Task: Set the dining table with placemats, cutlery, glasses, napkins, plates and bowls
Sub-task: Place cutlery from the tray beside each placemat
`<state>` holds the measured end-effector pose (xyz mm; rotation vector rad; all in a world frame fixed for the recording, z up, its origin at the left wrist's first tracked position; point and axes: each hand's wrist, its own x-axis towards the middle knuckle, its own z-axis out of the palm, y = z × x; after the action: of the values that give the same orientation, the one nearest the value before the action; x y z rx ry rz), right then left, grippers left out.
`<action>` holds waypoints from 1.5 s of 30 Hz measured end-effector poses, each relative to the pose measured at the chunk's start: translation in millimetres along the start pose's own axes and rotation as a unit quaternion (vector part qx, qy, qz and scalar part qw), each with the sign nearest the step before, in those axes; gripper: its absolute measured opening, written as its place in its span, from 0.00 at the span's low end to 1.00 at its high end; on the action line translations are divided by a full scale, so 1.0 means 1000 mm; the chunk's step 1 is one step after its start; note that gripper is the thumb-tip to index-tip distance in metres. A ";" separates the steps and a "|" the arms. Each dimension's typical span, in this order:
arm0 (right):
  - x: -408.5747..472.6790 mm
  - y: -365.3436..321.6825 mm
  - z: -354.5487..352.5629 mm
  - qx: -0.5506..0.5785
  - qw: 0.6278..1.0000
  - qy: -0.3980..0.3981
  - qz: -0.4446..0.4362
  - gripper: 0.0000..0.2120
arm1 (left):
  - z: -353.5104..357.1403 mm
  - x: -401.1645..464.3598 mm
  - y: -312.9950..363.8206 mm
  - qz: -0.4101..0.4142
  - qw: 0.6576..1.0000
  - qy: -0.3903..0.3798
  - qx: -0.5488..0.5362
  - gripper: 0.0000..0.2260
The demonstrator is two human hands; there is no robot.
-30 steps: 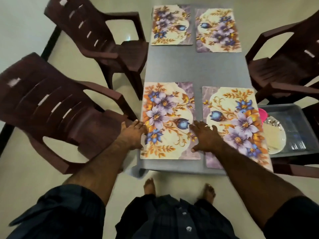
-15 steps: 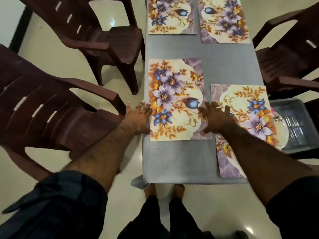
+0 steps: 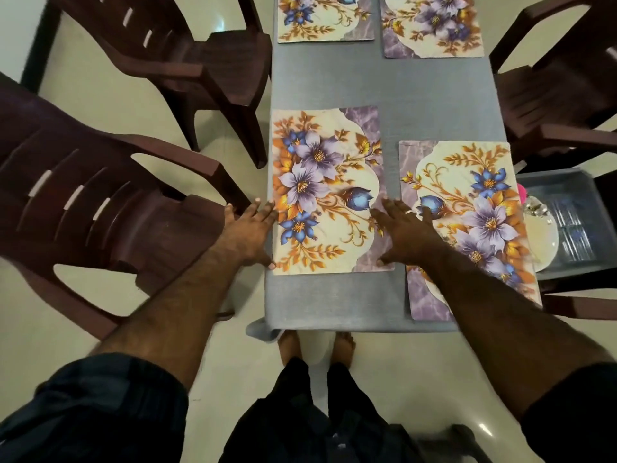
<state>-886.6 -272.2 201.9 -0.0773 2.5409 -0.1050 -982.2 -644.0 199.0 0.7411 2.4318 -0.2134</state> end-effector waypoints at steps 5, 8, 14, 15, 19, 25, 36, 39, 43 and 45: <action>-0.014 0.001 0.014 -0.011 1.000 -0.004 -0.002 0.63 | 0.011 -0.020 0.010 -0.012 1.000 -0.010 -0.005 0.61; -0.018 0.005 0.017 -0.014 1.000 -0.012 -0.009 0.61 | 0.013 -0.029 0.015 -0.021 1.000 -0.016 -0.010 0.61; -0.023 0.001 0.015 -0.059 0.998 -0.006 -0.020 0.55 | 0.014 -0.038 0.020 -0.030 0.999 -0.026 -0.002 0.61; -0.024 0.001 0.015 -0.063 0.998 -0.004 -0.018 0.55 | 0.014 -0.037 0.020 -0.029 0.999 -0.028 -0.004 0.61; -0.022 0.005 0.016 -0.077 0.997 0.006 -0.018 0.55 | 0.010 -0.033 0.018 -0.024 0.999 -0.026 -0.002 0.62; -0.013 0.009 0.008 -0.094 0.995 0.009 -0.019 0.56 | 0.002 -0.020 0.014 -0.015 1.000 -0.008 0.012 0.62; -0.025 0.000 0.004 -0.083 0.996 0.004 -0.010 0.56 | 0.004 -0.025 0.013 -0.011 1.000 -0.003 0.000 0.63; -0.036 0.004 -0.013 -0.032 0.998 0.041 0.031 0.55 | -0.007 -0.030 0.010 -0.027 0.999 0.014 -0.030 0.65; -0.067 0.021 -0.036 0.019 0.990 0.108 0.090 0.55 | -0.033 -0.042 0.019 -0.020 0.998 0.058 -0.034 0.63; -0.088 0.033 -0.042 0.035 0.985 0.126 0.115 0.55 | -0.044 -0.047 0.033 0.004 0.997 0.070 -0.021 0.61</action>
<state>-839.1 -229.7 282.5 0.2728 2.7736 -0.1200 -953.8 -624.5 262.2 0.7710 2.5559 -0.1105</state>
